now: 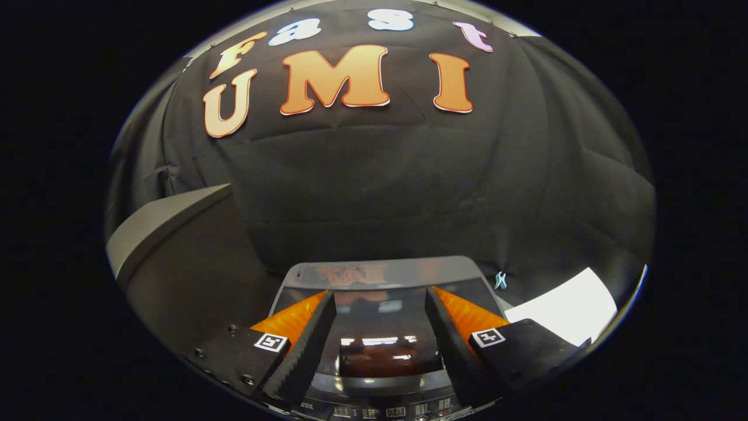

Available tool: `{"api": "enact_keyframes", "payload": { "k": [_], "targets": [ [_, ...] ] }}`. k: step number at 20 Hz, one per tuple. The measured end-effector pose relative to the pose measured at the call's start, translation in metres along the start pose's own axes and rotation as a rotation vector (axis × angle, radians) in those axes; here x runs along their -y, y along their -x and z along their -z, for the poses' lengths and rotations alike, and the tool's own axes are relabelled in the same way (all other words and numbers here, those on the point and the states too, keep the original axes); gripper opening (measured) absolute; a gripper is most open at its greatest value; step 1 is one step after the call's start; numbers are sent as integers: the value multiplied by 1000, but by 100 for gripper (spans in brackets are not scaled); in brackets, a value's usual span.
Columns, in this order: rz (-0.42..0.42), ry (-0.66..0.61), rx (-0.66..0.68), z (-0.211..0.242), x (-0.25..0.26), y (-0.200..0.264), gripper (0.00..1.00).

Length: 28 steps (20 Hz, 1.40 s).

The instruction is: Put the clothes into the washing machine and then close the washing machine lid.

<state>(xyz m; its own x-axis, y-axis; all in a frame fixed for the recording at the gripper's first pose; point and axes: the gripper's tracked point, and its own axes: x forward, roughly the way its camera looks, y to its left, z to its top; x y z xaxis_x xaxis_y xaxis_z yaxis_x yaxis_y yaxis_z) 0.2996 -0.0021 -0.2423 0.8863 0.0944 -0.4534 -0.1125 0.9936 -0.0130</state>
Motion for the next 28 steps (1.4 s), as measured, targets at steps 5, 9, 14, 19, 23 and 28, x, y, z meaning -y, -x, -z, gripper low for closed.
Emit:
{"api": "enact_keyframes", "payload": {
  "k": [5,9,14,19,23,28],
  "targets": [
    [6,-19,49,-13,-7,18,99],
    [-15,6,146,-55,-23,52,99],
    [-59,10,249,-116,-42,108,99],
    [-76,52,345,-179,-57,160,98],
    [-84,65,395,-203,-65,197,98],
    [-87,35,448,-221,-69,240,98]
  ]
}}
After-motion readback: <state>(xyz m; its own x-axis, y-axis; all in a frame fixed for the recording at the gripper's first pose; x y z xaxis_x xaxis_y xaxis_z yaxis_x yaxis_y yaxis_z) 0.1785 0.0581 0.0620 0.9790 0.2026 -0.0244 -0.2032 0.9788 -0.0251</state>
